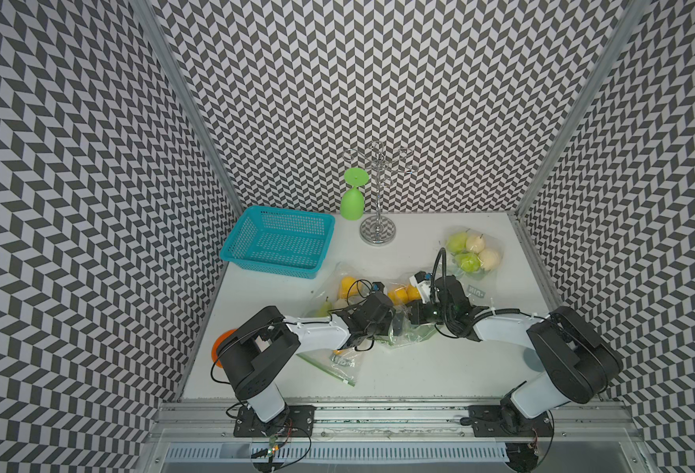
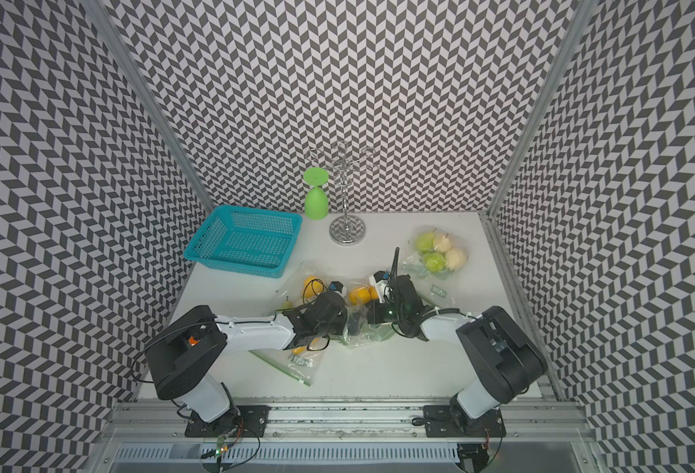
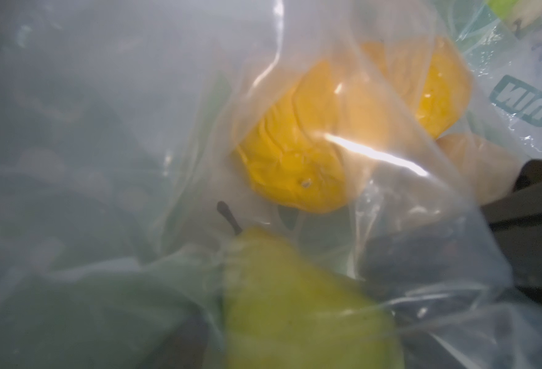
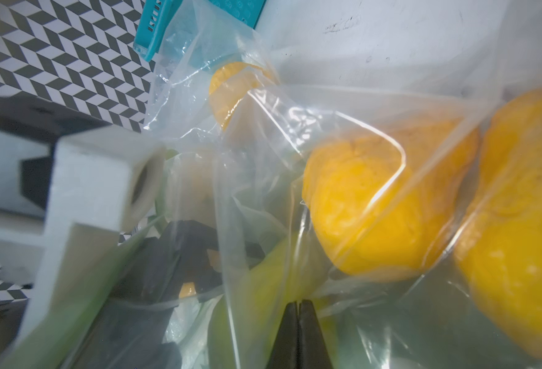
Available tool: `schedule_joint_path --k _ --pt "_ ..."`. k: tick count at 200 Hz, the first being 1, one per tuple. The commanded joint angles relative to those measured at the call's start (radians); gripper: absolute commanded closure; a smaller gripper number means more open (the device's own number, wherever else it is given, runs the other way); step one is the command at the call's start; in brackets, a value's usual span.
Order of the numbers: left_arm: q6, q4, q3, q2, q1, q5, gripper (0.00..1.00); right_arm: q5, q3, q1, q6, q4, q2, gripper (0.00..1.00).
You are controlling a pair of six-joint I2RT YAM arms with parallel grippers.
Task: Open the zip-top bag and take out the pear
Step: Pick up the pear from the zipper food storage bag.
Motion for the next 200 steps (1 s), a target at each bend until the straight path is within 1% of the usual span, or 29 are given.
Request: schedule_joint_path --k 1,10,27,39,75,119,150,177,200 --pt "0.028 -0.017 0.022 0.02 0.003 -0.039 0.13 -0.05 -0.039 0.007 0.002 -0.165 0.004 1.0" --pt "0.034 -0.012 0.016 0.02 0.004 -0.033 0.18 -0.053 -0.032 0.003 -0.006 -0.182 -0.005 0.99" --pt "0.048 -0.02 0.014 0.016 0.004 -0.03 0.38 -0.047 -0.026 -0.002 -0.014 -0.201 -0.018 0.99" --pt "0.059 -0.026 0.011 0.004 0.004 -0.029 0.47 -0.041 -0.022 -0.005 -0.014 -0.209 -0.023 0.99" --pt "0.103 -0.06 -0.017 -0.069 0.005 -0.017 0.61 0.001 -0.023 -0.033 -0.003 -0.225 -0.043 0.97" --pt "0.127 -0.075 -0.043 -0.143 0.005 0.031 0.67 0.025 -0.013 -0.065 -0.003 -0.252 -0.074 0.97" --pt "0.14 -0.123 -0.033 -0.174 0.005 0.089 0.66 0.052 -0.014 -0.077 -0.001 -0.264 -0.086 0.97" --pt "0.163 -0.181 -0.038 -0.218 0.005 0.16 0.64 0.122 -0.007 -0.099 0.009 -0.275 -0.064 0.97" --pt "0.166 -0.242 -0.051 -0.276 0.007 0.157 0.63 0.196 -0.02 -0.124 0.034 -0.267 -0.059 1.0"
